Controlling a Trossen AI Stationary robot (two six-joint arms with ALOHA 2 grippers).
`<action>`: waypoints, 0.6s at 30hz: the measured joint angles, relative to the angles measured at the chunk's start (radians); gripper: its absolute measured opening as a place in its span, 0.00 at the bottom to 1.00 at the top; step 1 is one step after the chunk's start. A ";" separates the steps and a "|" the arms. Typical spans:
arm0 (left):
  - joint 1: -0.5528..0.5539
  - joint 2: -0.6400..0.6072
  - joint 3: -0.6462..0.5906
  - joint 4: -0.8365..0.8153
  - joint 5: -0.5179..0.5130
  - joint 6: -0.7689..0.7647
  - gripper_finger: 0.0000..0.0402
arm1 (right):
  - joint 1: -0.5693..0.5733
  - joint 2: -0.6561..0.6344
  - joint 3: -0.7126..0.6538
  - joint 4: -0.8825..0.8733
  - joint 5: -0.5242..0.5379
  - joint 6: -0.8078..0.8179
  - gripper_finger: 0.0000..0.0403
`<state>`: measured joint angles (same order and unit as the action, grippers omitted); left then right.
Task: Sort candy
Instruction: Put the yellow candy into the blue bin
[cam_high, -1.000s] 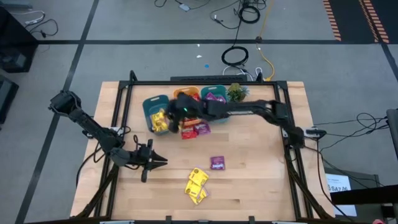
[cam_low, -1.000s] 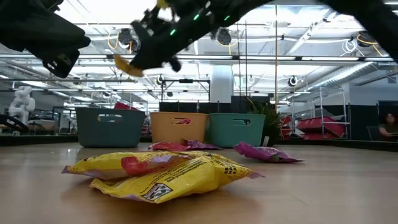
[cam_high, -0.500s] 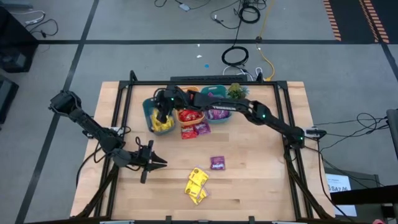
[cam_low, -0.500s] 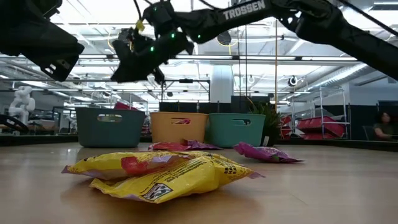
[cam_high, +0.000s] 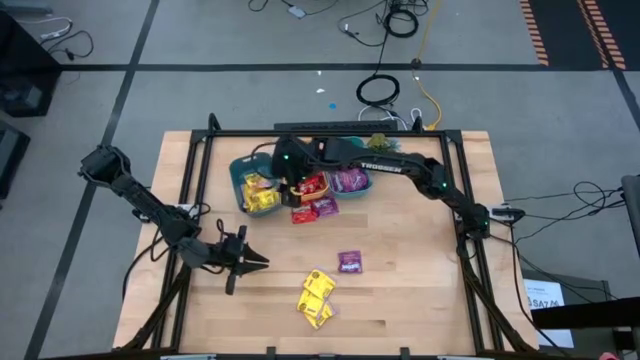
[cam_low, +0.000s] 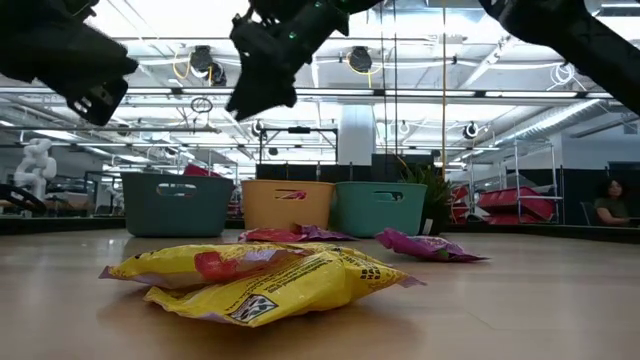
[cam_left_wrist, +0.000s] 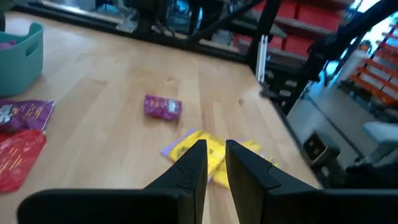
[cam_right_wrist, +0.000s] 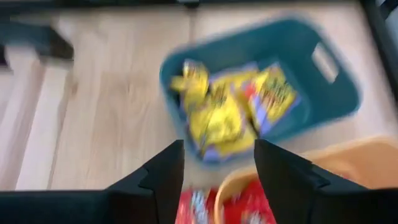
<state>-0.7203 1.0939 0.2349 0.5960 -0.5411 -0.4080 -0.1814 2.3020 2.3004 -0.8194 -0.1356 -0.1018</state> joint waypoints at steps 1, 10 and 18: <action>0.001 0.000 0.001 0.014 -0.005 0.002 0.17 | 0.003 -0.008 -0.011 -0.024 0.001 -0.001 0.46; 0.001 0.003 0.158 -0.357 -0.044 -0.004 0.17 | 0.040 -0.268 -0.382 0.089 0.080 0.018 0.35; 0.001 0.018 0.258 -0.465 -0.093 0.095 0.17 | 0.098 -0.794 -1.182 0.552 0.211 0.257 0.32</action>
<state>-0.7197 1.1122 0.4930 0.1308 -0.6338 -0.3127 -0.0831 1.5080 1.1180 -0.2678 0.0759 0.1548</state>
